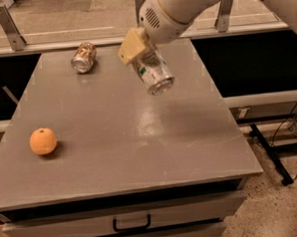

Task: Place 7up can upright

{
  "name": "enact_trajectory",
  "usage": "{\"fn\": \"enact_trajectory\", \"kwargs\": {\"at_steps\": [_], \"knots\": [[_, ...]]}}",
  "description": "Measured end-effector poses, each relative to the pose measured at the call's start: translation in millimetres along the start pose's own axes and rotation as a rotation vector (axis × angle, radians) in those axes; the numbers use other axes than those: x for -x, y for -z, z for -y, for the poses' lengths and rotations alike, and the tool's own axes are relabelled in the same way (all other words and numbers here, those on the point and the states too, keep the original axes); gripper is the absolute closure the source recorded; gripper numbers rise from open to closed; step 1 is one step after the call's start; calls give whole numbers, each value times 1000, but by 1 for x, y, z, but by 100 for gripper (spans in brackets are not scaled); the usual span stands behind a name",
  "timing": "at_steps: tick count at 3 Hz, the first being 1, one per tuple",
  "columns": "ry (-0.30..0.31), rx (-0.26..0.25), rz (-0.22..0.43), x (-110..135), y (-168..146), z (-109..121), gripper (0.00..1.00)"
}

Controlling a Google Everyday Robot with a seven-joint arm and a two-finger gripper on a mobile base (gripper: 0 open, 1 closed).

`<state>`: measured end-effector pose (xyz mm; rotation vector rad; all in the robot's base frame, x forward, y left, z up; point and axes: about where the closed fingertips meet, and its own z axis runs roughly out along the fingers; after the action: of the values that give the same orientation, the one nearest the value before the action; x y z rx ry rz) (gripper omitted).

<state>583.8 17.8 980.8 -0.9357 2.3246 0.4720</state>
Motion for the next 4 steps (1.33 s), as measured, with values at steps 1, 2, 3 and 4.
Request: {"fn": "enact_trajectory", "kwargs": {"at_steps": [1, 2, 3, 4], "knots": [[83, 16, 63, 21, 21, -5, 100], [130, 48, 96, 17, 22, -4, 100], [215, 136, 171, 21, 28, 5, 100], [308, 262, 264, 28, 24, 21, 100]]}}
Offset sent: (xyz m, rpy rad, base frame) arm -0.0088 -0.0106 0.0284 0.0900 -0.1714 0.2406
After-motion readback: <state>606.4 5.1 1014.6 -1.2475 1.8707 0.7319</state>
